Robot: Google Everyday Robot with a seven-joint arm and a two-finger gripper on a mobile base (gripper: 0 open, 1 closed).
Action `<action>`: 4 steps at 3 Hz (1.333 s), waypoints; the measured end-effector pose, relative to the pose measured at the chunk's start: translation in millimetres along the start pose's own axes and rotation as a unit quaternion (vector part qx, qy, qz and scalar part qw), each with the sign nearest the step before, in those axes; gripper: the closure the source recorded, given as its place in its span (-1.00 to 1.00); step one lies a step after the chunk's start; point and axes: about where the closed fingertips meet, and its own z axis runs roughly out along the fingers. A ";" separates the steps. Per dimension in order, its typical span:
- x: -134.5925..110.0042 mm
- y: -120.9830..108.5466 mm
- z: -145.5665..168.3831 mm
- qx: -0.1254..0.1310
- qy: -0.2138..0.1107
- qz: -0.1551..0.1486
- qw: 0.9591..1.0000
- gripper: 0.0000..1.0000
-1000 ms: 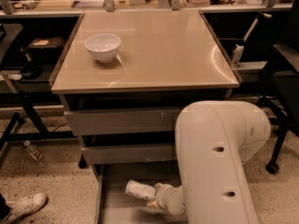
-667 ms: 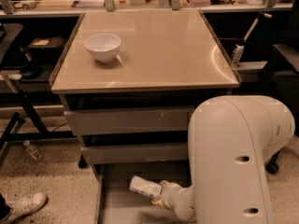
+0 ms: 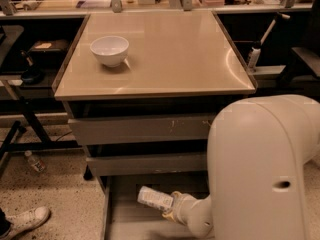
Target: Pick blue plastic bottle from bottom drawer and place on counter
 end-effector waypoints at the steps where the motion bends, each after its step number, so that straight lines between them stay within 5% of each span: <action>1: -24.6 -8.8 -40.3 0.016 -0.015 -0.012 1.000 1.00; 2: -53.1 -32.2 -78.5 0.043 -0.043 -0.031 0.998 1.00; 4: -65.7 -40.8 -100.6 0.062 -0.048 -0.036 0.996 1.00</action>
Offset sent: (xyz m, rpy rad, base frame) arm 0.0076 -0.0138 0.1493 0.0300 -0.1991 0.0510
